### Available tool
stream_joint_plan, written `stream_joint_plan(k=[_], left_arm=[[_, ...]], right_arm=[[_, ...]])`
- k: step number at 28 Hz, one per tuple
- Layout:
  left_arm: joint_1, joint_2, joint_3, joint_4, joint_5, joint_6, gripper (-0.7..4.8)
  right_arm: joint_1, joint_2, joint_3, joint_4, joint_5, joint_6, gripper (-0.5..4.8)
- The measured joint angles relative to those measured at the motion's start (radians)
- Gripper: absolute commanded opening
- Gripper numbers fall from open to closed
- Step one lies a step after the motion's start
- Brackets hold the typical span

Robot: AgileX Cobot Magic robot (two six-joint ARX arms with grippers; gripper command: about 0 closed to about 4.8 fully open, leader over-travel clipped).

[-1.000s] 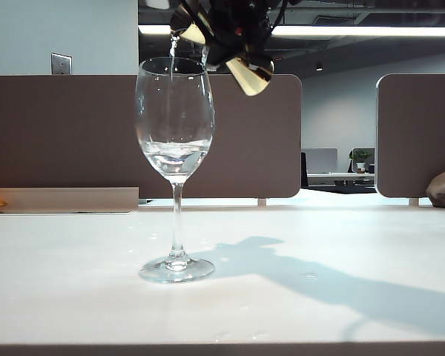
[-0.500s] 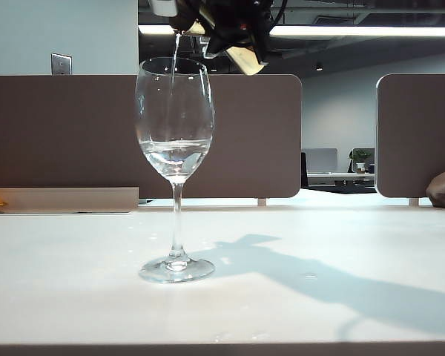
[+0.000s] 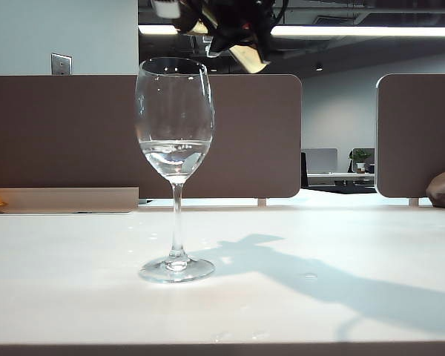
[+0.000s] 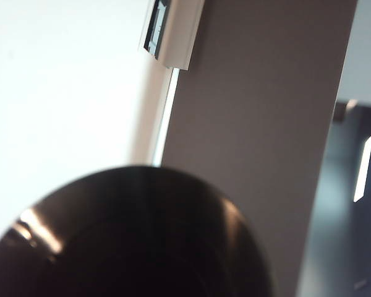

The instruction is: Pick up the jigger and pour the water inside into the glass.

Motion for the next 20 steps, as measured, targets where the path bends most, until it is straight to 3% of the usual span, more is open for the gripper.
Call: stream_joint_plan(k=[7, 13, 17, 20], left_arm=[[0.000, 0.000, 0.000, 0.000, 0.000, 0.000, -0.03], [0.000, 0.000, 0.000, 0.000, 0.000, 0.000, -0.03], [0.000, 0.000, 0.000, 0.000, 0.000, 0.000, -0.02], [0.000, 0.000, 0.000, 0.000, 0.000, 0.000, -0.02]], right_arm=[[-0.007, 0.000, 0.000, 0.014, 0.003, 0.380, -0.01], [-0.081, -0.022, 0.000, 0.005, -0.005, 0.710, -0.01], [-0.145, -0.134, -0.014, -0.076, -0.108, 0.895, -0.01], [-0.172, -0.277, -0.139, -0.086, -0.149, 0.982, -0.01]])
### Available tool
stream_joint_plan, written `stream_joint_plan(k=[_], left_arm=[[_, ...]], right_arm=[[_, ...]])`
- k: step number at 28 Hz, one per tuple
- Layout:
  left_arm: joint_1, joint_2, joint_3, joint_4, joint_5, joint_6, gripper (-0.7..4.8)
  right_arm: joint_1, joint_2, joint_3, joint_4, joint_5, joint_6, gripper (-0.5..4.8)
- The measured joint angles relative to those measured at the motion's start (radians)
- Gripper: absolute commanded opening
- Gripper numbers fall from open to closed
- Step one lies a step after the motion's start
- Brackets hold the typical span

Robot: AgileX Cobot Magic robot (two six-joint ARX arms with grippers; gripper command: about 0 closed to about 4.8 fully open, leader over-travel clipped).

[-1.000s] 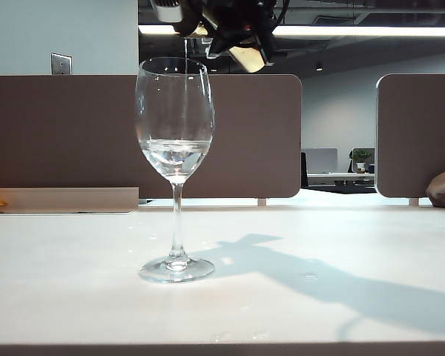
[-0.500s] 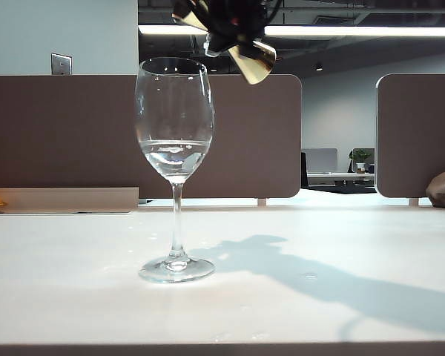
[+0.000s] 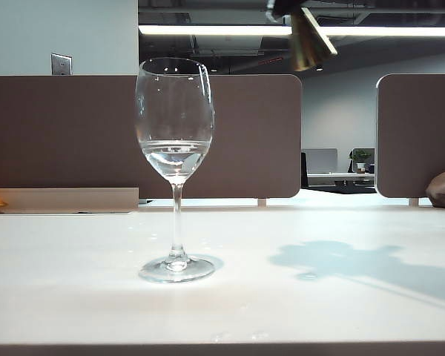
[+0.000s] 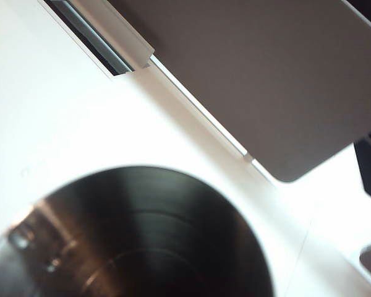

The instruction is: Pick up the jigger and pour the water inside into the glass.

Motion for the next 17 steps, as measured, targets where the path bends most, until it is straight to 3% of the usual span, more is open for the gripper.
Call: stream_joint_plan(k=[10, 17], left_arm=[[0.000, 0.000, 0.000, 0.000, 0.000, 0.000, -0.03], [0.000, 0.000, 0.000, 0.000, 0.000, 0.000, -0.02]], right_arm=[[-0.005, -0.353, -0.373, 0.049, -0.037, 0.158, -0.01], [-0.005, -0.404, -0.526, 0.135, -0.065, 0.244, -0.01]])
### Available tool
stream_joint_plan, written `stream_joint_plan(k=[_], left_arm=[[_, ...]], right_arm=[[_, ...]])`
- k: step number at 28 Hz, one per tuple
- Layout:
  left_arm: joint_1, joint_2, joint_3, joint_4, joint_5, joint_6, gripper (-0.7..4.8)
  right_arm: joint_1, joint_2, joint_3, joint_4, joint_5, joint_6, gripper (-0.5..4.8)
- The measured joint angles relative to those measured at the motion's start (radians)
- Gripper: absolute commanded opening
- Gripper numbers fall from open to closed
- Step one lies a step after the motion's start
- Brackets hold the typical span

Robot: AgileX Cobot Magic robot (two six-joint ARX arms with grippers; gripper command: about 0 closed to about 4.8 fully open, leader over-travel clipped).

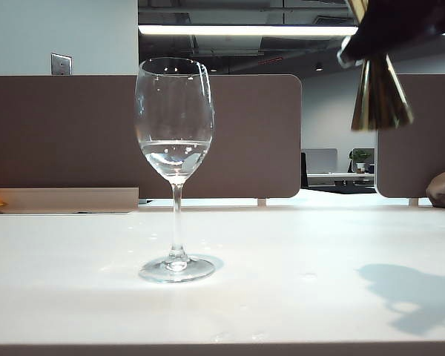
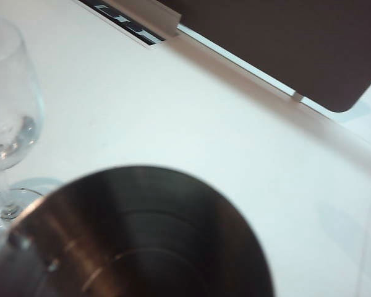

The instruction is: Pick up the jigger and pour the water inside into the glass.

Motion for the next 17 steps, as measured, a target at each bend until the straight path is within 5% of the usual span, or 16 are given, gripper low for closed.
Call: stream_joint_plan(k=[17], left_arm=[[0.000, 0.000, 0.000, 0.000, 0.000, 0.000, -0.02]], right_arm=[[-0.056, 0.344, -0.195, 0.520, -0.125, 0.182, -0.01]])
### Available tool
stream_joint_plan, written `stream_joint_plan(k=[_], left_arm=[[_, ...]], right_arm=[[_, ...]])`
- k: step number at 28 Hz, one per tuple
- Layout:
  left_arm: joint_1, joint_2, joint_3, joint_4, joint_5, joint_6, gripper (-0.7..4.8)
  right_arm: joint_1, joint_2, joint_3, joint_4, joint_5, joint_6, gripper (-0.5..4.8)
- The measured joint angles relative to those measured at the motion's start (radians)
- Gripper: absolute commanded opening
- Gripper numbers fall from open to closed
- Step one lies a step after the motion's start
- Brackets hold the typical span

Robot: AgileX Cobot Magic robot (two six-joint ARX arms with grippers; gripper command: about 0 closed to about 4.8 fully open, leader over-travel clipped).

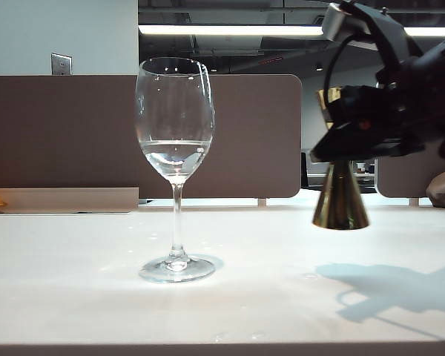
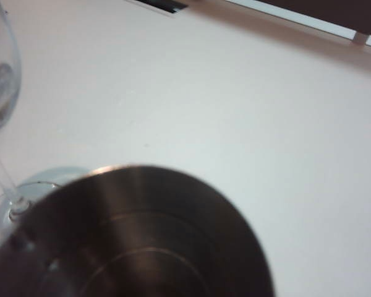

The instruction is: Pick up the jigger and pour the water inside into the glass.

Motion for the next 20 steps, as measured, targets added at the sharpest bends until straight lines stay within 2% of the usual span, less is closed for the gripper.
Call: stream_joint_plan(k=[4, 20], left_arm=[[0.000, 0.000, 0.000, 0.000, 0.000, 0.000, -0.02], [0.000, 0.000, 0.000, 0.000, 0.000, 0.000, -0.02]], right_arm=[[0.000, 0.076, 0.000, 0.058, -0.003, 0.005, -0.01], [-0.008, 0.226, 0.000, 0.130, -0.003, 0.026, -0.01]])
